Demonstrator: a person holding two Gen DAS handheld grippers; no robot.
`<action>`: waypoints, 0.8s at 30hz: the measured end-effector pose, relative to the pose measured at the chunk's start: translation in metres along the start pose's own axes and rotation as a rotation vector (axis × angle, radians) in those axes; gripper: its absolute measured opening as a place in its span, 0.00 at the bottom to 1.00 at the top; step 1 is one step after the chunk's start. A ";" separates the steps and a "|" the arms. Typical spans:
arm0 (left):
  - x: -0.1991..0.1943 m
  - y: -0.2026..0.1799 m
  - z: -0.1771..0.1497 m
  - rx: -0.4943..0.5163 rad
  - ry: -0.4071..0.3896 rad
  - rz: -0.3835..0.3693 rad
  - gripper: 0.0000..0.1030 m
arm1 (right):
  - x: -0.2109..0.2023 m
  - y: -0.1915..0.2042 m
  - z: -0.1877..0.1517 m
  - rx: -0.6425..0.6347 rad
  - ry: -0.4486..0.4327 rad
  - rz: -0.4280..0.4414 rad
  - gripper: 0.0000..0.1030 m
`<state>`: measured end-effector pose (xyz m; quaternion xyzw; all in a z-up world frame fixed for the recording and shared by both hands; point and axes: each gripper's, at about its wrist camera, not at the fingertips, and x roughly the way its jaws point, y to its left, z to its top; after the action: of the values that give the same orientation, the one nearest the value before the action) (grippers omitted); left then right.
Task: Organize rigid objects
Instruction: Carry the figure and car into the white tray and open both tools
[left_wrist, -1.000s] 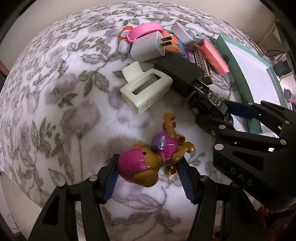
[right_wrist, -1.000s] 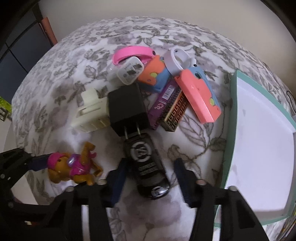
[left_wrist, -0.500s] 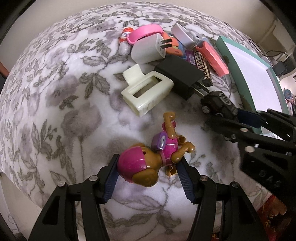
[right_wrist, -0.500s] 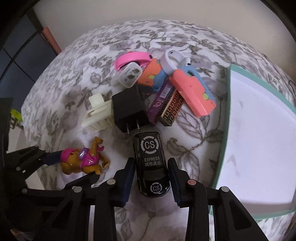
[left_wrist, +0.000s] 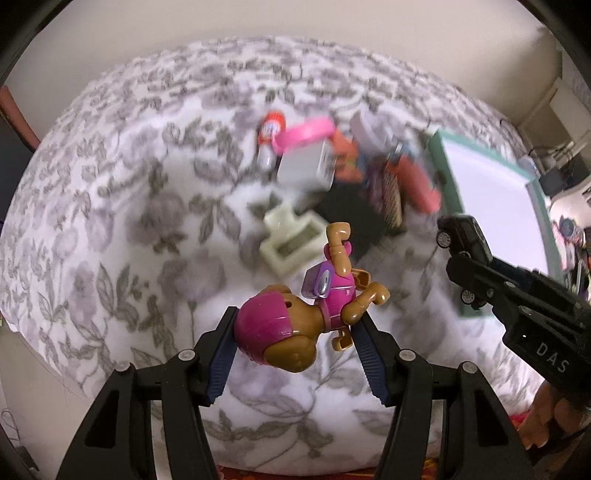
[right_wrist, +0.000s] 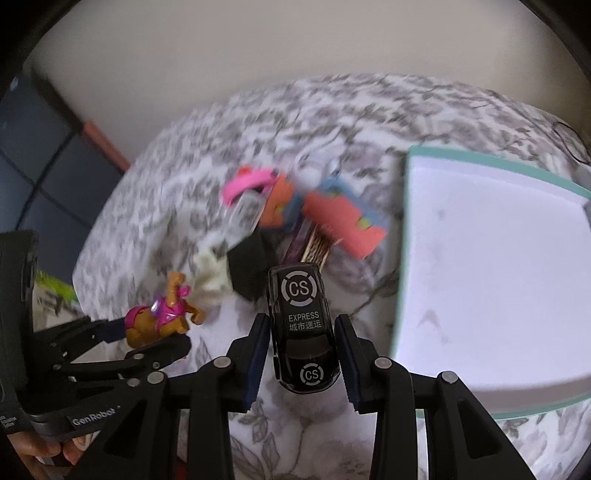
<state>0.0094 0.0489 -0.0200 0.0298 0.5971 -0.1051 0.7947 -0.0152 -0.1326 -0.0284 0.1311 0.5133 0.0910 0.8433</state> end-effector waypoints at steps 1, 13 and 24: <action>-0.004 -0.003 0.005 -0.001 -0.013 0.001 0.60 | -0.005 -0.005 0.002 0.020 -0.022 -0.010 0.38; -0.009 -0.097 0.049 0.054 -0.073 -0.046 0.60 | -0.035 -0.087 0.015 0.213 -0.126 -0.220 0.38; 0.024 -0.174 0.068 0.077 -0.119 -0.067 0.60 | -0.044 -0.152 0.011 0.356 -0.160 -0.370 0.38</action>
<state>0.0441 -0.1363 -0.0102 0.0344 0.5451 -0.1561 0.8230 -0.0225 -0.2907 -0.0347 0.1881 0.4683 -0.1668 0.8470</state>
